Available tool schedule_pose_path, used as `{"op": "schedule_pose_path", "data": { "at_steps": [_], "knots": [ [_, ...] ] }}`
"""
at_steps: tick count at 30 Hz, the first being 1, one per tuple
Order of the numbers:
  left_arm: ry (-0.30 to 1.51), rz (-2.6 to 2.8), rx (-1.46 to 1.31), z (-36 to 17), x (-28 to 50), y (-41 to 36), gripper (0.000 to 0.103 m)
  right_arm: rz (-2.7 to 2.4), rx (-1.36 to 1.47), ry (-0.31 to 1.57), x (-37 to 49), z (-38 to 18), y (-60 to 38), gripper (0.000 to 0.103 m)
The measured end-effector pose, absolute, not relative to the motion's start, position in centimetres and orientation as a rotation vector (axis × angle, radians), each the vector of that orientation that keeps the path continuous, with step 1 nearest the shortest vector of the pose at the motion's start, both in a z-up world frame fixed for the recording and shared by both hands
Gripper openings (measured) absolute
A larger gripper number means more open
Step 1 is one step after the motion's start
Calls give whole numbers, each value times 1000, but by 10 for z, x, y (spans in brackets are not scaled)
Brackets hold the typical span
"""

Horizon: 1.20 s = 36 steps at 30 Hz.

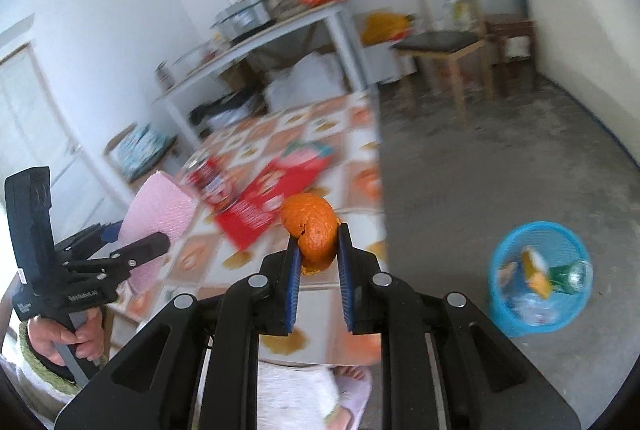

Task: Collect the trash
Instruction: 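Carry the sponge and orange peel over the blue basket and open both tools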

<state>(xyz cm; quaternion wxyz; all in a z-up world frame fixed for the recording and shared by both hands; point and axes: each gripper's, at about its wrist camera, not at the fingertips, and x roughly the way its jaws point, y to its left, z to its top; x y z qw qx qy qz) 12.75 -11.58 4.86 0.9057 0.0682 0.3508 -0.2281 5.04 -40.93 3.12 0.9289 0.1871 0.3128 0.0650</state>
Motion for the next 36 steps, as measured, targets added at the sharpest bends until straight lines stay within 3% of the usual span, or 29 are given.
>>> {"op": "schedule_pose_path", "data": {
  "at_steps": [7,15,23,33,35,36],
  "knots": [
    [846,-755,99,52,165,-210,79,-124,532,647,8,1,-501,17],
    [1092,-921,131,2,192,-322,79,-317,675,744,-11,-71,-567,18],
    [1326,-927,134,-67,217,-416,79,-333,800,844,18,-144,-600,18],
    [1409,-830,212,-124,249,-496,81,-434,874,963,81,-236,-660,20],
    [1387,-817,199,-133,257,-511,85,-448,877,1007,92,-259,-673,38],
    [1382,-808,200,-137,258,-513,86,-469,877,1036,97,-275,-678,54]
  ]
}}
